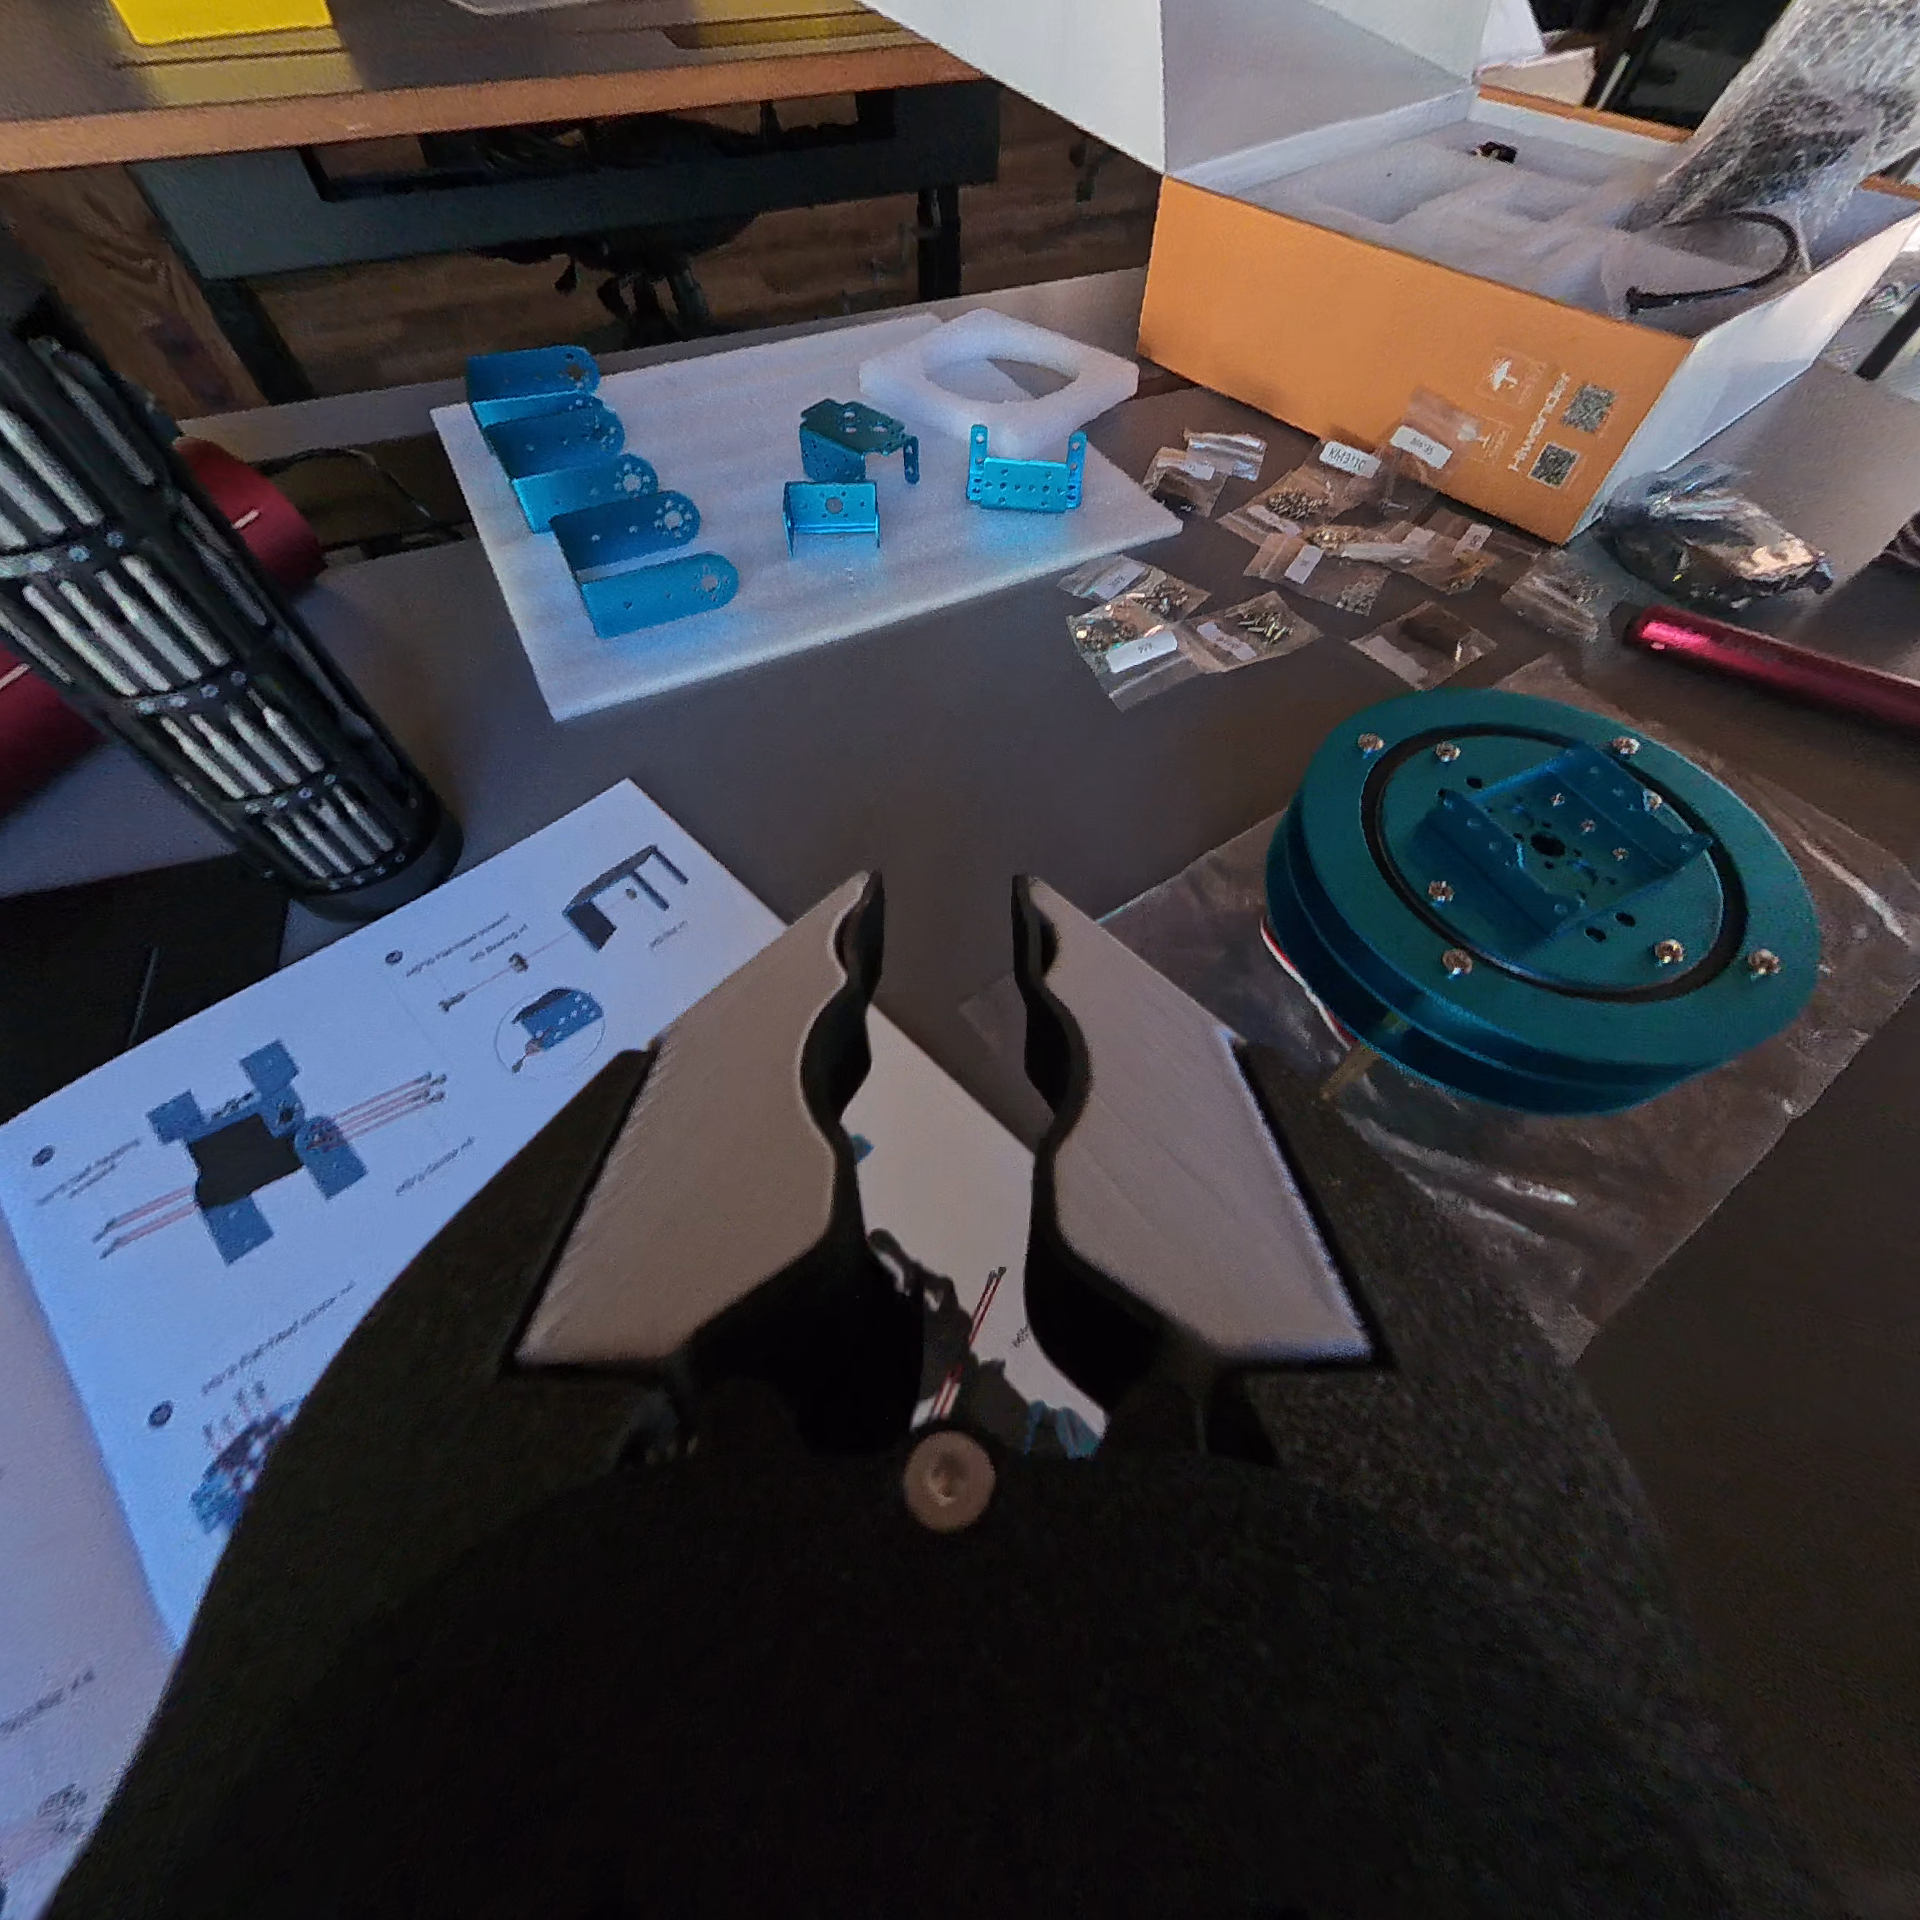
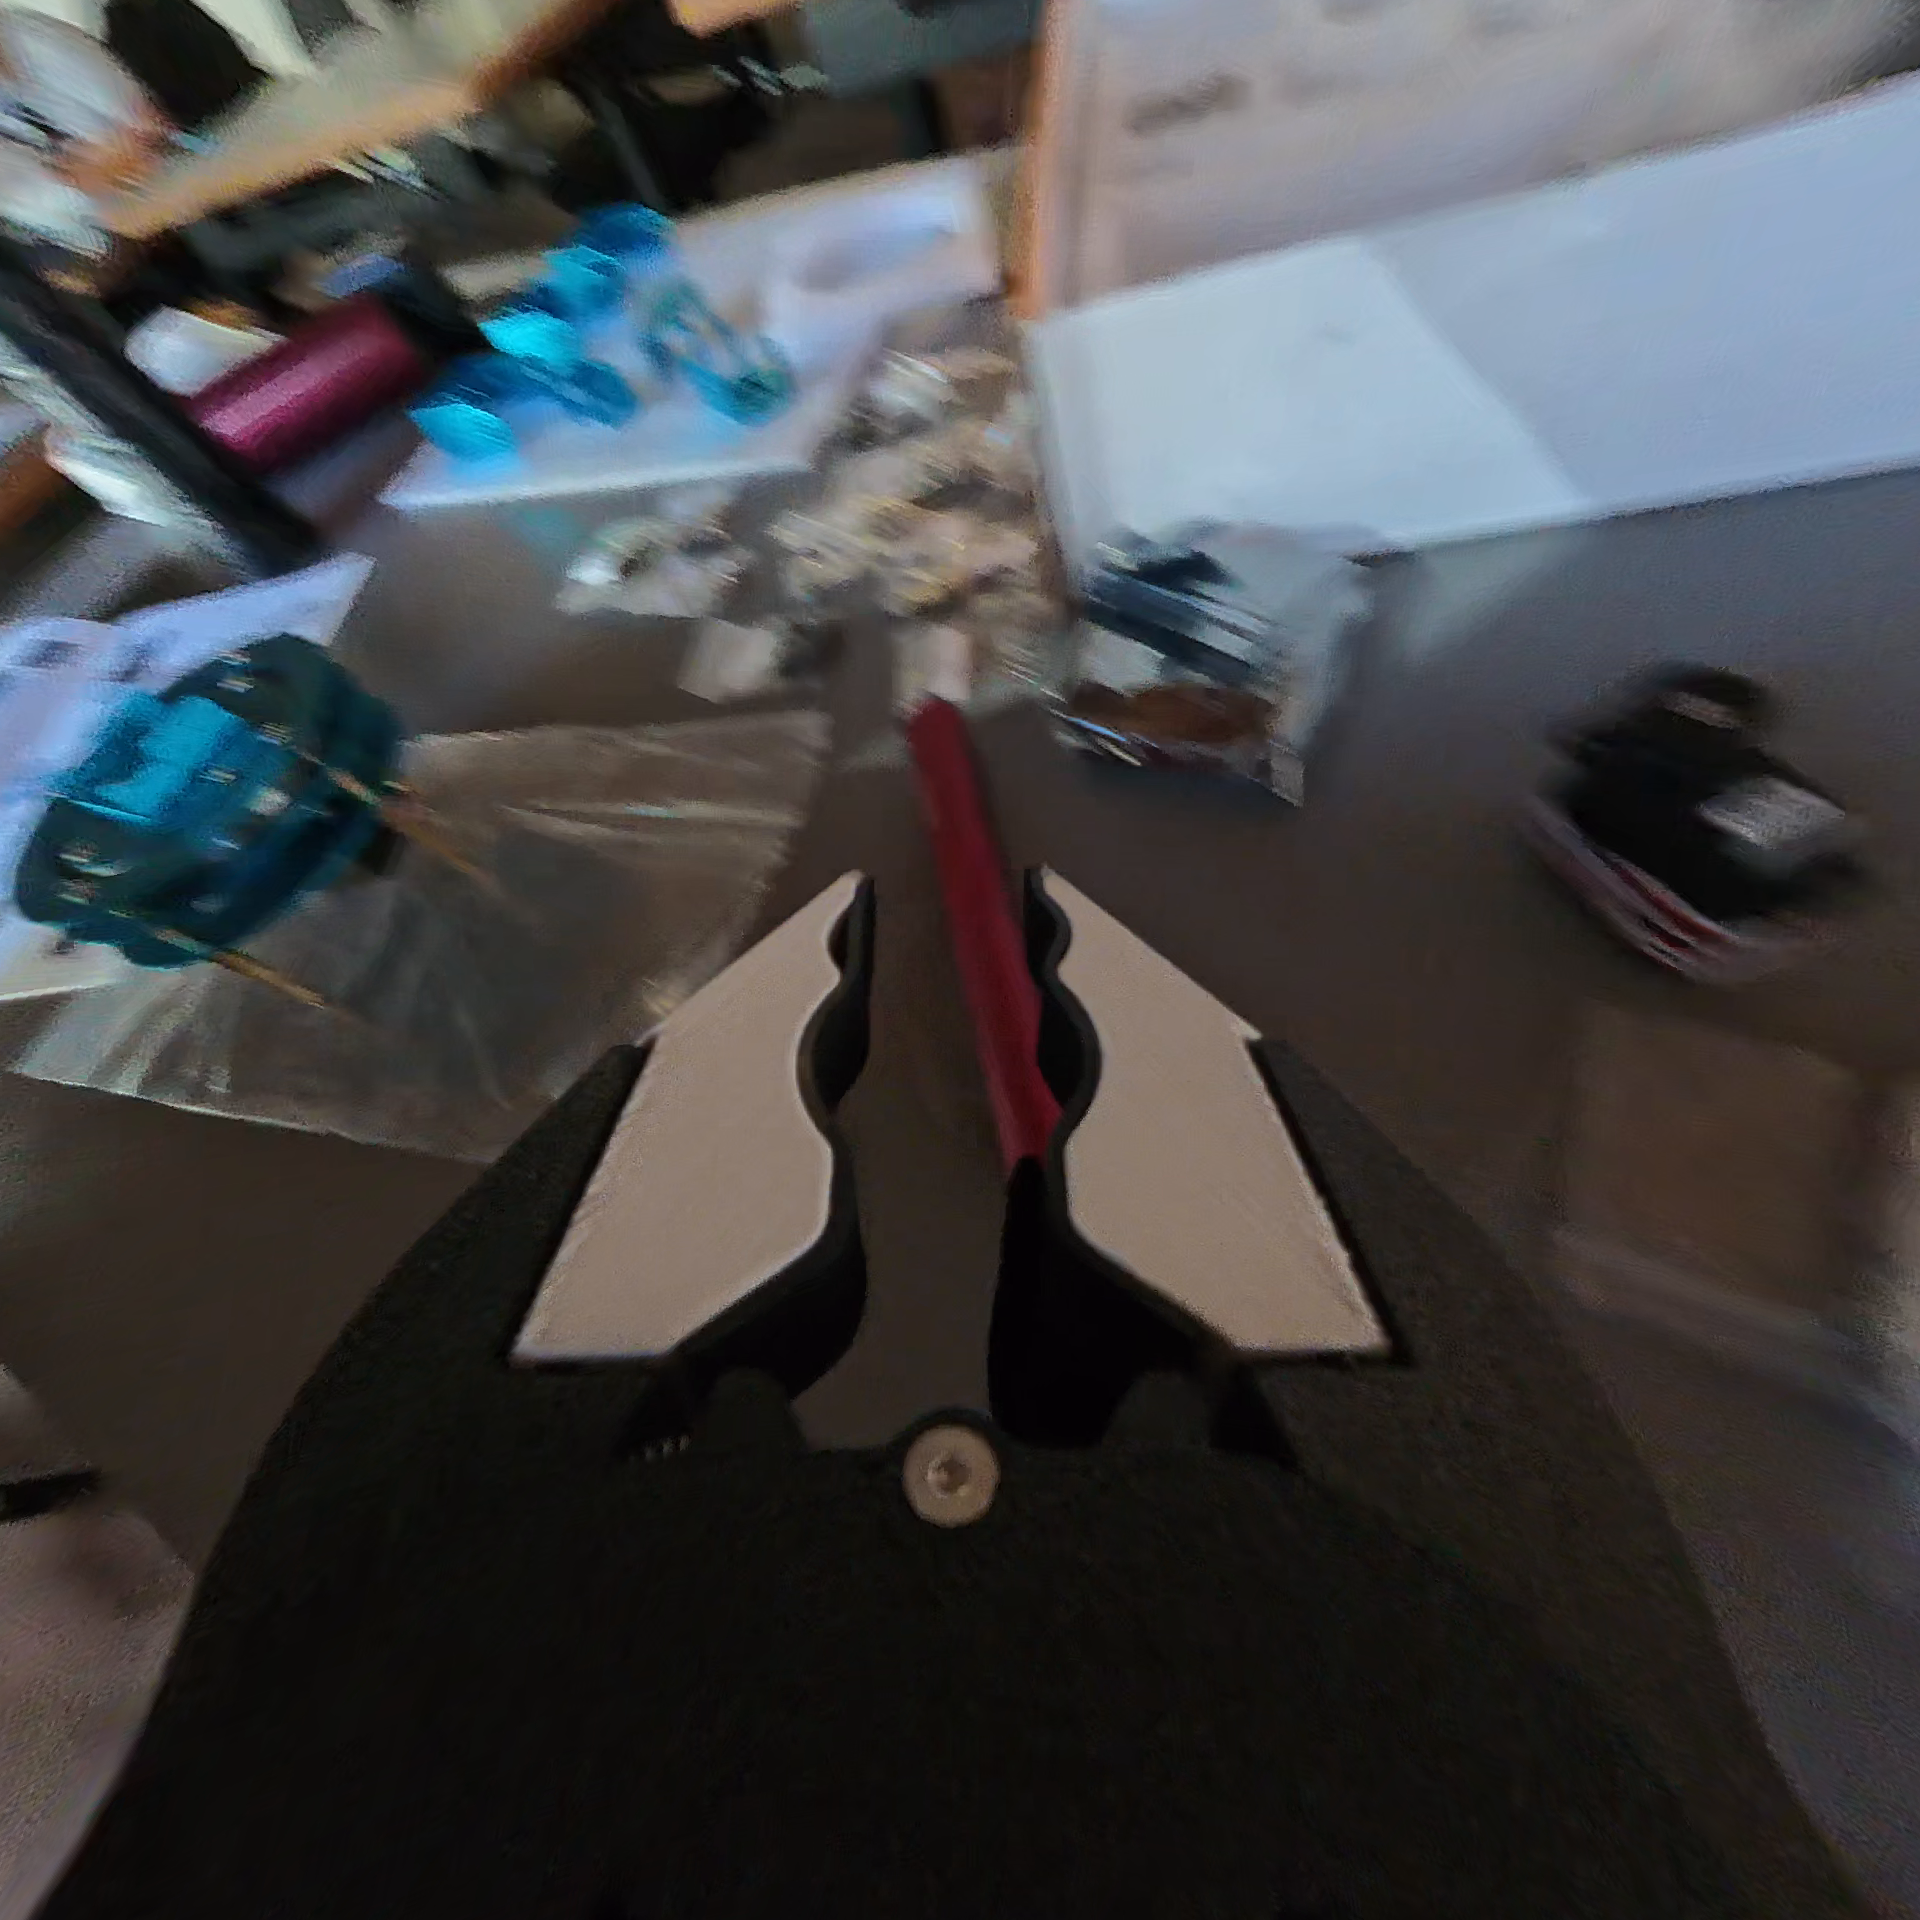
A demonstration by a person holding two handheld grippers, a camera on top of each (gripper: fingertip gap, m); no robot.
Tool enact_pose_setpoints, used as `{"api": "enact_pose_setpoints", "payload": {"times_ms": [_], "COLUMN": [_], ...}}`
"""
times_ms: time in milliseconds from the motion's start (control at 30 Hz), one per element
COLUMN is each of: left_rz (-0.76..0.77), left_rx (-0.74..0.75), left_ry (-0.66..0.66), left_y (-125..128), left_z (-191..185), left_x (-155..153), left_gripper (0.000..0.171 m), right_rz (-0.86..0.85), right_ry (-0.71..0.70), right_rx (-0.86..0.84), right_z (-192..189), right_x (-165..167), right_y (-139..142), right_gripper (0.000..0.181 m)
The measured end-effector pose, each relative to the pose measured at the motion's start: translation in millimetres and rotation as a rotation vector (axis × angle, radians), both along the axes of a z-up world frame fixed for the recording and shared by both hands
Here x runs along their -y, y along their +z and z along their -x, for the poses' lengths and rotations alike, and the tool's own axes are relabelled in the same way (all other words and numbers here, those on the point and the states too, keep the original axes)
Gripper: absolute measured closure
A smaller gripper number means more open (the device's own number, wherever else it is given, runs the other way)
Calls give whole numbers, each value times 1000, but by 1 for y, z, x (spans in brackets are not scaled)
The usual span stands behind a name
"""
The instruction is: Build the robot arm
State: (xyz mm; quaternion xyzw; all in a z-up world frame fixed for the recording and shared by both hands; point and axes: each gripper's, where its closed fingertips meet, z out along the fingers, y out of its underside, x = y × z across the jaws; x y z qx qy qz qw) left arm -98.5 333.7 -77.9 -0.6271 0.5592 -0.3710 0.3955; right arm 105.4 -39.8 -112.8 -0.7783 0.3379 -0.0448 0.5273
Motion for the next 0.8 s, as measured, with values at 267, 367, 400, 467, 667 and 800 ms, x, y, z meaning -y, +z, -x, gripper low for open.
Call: {"api": "enact_pose_setpoints", "payload": {"times_ms": [267, 367, 400, 467, 667, 800], "left_rz": [-30, -15, -9, -2, -6, 1], "left_rx": [-35, -28, -27, -28, -37, -51], "left_ry": [119, 145, 150, 151, 114, 83], "left_y": [-6, -6, -6, -8, -12, -17], "left_z": [42, 50, 51, 51, 38, 28], "left_x": [-20, -26, -27, -27, -20, -13], "left_gripper": [148, 148, 148, 148, 148, 148], "right_rz": [19, 109, 136, 183, 206, 109], "right_ry": [102, 117, 124, 135, 92, 117], "right_rx": [45, 30, 31, 51, 127, 68], "right_z": [-8, -9, -8, -5, -8, -5], "right_x": [-89, -95, -97, -100, -102, -108], "right_y": [-8, -23, -26, -31, -30, -24], "right_gripper": [151, 148, 147, 147, 153, 149]}}
